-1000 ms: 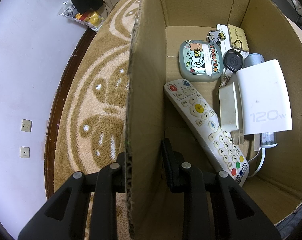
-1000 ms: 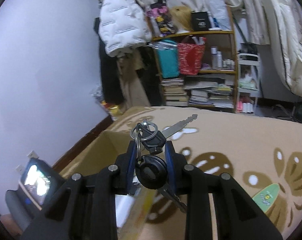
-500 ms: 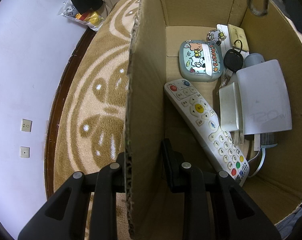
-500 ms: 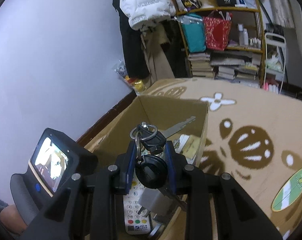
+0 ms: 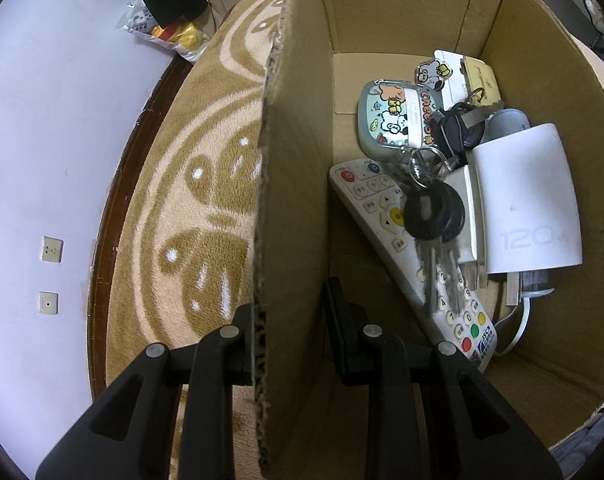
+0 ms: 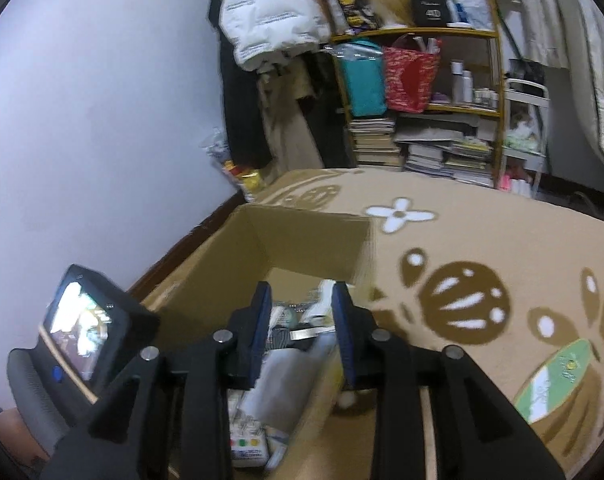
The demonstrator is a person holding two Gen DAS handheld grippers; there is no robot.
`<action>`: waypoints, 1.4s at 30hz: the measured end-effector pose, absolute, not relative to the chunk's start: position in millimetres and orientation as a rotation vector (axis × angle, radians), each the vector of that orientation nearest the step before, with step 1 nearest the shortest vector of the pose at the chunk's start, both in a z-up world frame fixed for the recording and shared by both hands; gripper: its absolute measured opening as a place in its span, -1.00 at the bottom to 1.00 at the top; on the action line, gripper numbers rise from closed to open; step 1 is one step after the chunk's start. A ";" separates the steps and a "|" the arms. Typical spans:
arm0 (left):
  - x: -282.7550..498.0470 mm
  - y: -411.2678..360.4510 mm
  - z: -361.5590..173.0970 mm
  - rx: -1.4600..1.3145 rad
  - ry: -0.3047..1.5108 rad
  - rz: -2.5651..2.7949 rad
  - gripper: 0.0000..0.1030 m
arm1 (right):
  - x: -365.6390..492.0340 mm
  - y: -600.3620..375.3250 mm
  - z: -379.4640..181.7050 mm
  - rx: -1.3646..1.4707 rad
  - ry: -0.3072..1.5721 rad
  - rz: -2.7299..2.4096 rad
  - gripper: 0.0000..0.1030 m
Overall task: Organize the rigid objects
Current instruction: 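Move the right gripper to the green Pochacco board and grasp its edge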
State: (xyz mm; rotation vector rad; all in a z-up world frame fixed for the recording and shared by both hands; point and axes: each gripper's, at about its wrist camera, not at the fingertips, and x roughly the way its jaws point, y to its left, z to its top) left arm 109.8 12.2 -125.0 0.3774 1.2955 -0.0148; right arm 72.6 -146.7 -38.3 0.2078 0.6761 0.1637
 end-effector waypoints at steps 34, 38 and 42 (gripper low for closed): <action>112.7 16.6 -126.3 0.383 1.303 -0.014 -0.48 | 49.6 -357.3 -131.5 0.490 0.926 -0.421 1.00; 112.4 16.7 -126.5 0.383 1.303 -0.014 -0.47 | 48.2 -364.6 -141.9 0.523 0.957 -0.430 1.00; 113.0 16.6 -126.1 0.383 1.303 -0.014 -0.46 | 51.1 -363.4 -154.7 0.538 1.003 -0.419 1.00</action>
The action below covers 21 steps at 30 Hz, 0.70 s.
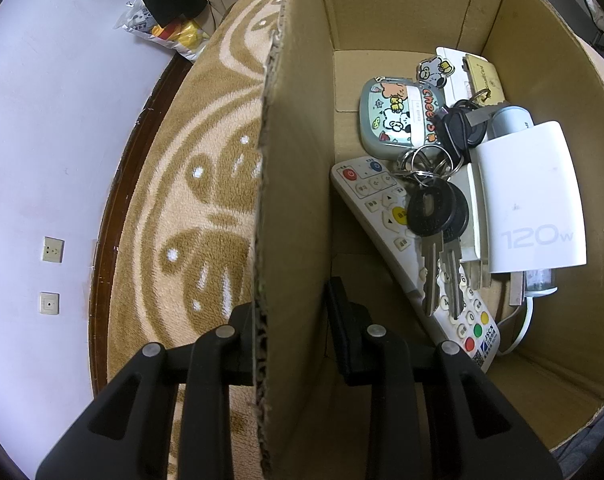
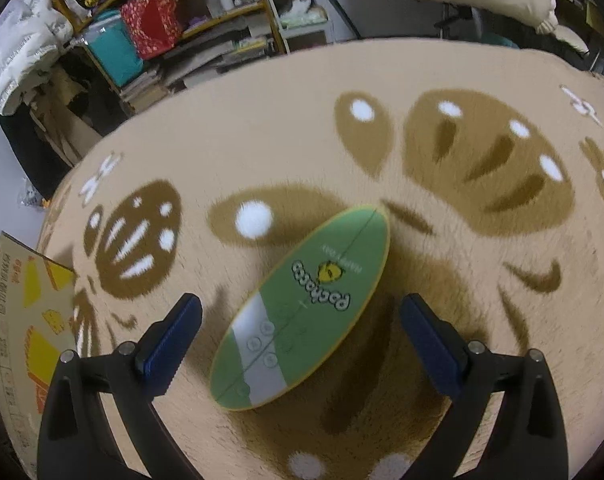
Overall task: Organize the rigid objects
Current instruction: 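Move the right gripper to the green Pochacco board and grasp its edge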
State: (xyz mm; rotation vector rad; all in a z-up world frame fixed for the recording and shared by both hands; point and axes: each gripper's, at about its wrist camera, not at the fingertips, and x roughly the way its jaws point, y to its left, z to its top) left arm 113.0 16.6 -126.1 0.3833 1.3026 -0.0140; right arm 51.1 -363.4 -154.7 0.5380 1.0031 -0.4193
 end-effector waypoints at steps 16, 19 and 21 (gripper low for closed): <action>113.0 16.8 -125.7 0.386 1.302 -0.014 -0.46 | 64.1 -358.9 -171.6 0.527 1.016 -0.413 1.00; 113.0 16.7 -125.8 0.386 1.302 -0.014 -0.46 | 65.5 -355.3 -171.5 0.495 1.023 -0.439 0.95; 113.0 16.7 -125.8 0.386 1.303 -0.014 -0.46 | 67.7 -351.9 -169.9 0.462 1.025 -0.470 0.82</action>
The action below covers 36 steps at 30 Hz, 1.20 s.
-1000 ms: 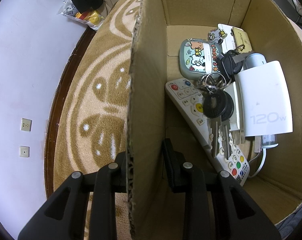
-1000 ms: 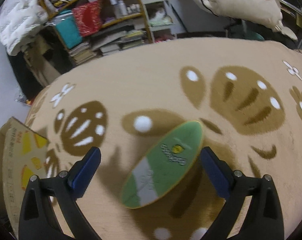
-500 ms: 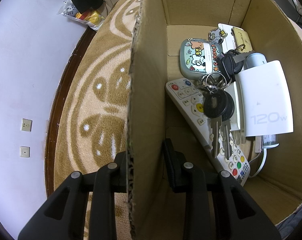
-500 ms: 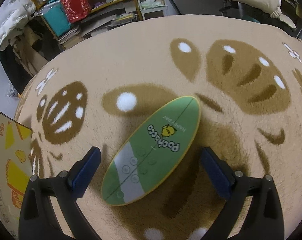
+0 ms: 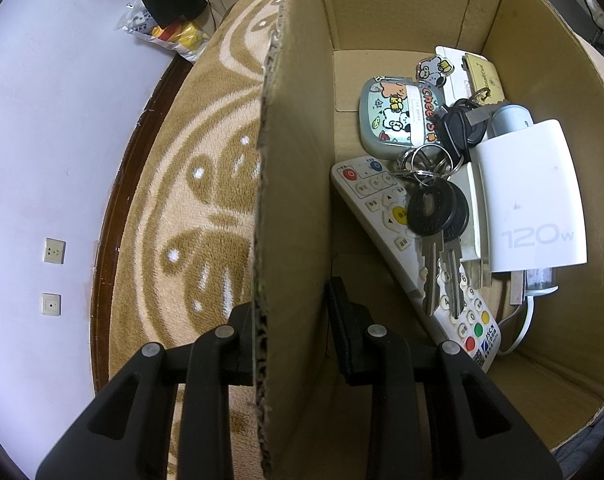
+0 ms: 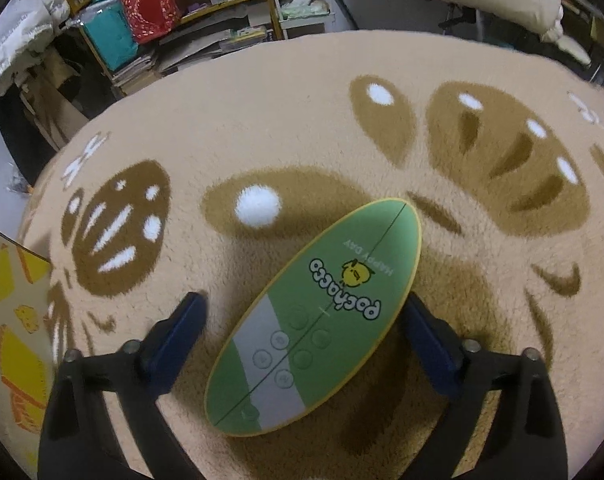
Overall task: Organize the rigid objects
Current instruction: 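Move the right gripper to the green Pochacco board and grasp its edge, then lower the green board upright into the box and release it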
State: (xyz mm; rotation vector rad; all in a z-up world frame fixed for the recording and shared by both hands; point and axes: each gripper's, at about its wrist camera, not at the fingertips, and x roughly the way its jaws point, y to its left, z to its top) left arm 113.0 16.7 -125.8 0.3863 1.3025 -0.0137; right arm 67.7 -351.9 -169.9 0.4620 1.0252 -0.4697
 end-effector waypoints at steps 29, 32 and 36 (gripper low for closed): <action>115.3 18.9 -127.6 0.394 1.304 -0.012 -0.43 | 83.1 -277.2 -97.8 0.368 0.836 -0.202 -0.82; 114.9 19.1 -127.9 0.394 1.304 -0.011 -0.43 | 81.4 -258.8 -80.1 0.343 0.801 -0.160 -0.82; 114.8 19.5 -127.5 0.395 1.304 -0.011 -0.43 | 78.6 -228.7 -54.6 0.297 0.721 -0.100 -0.82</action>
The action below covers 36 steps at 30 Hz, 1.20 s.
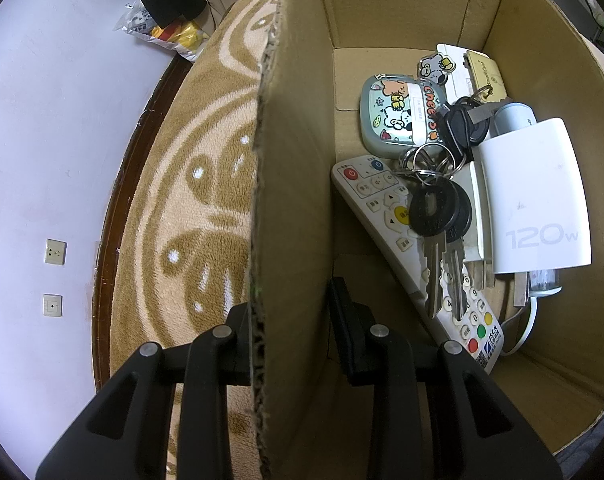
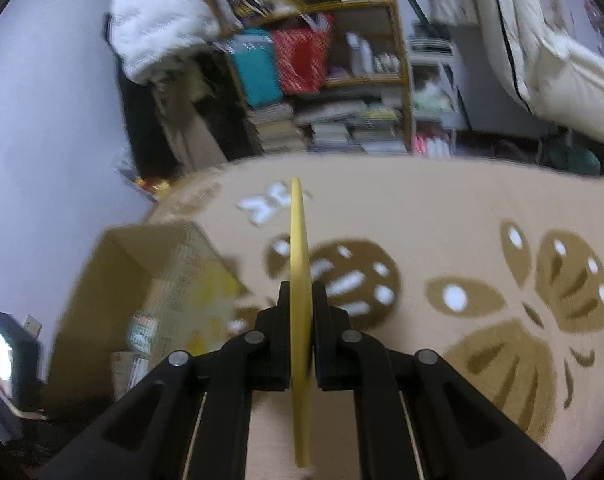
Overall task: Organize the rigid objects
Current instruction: 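Lower the green board upright into the box and release it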
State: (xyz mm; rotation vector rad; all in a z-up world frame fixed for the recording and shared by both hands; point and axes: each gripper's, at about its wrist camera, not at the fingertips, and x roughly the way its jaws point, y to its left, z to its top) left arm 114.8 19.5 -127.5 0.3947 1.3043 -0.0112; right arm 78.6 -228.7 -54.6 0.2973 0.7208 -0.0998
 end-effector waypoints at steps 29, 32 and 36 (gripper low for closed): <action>115.4 17.8 -127.9 0.396 1.301 -0.010 -0.43 | 81.5 -122.6 -66.9 0.265 0.805 0.229 -0.82; 115.0 18.9 -127.2 0.389 1.298 -0.009 -0.43 | 82.4 -120.9 -77.0 0.255 0.838 0.214 -0.82; 114.0 20.6 -125.7 0.379 1.294 -0.008 -0.43 | 79.5 -120.0 -75.9 0.241 0.837 0.219 -0.77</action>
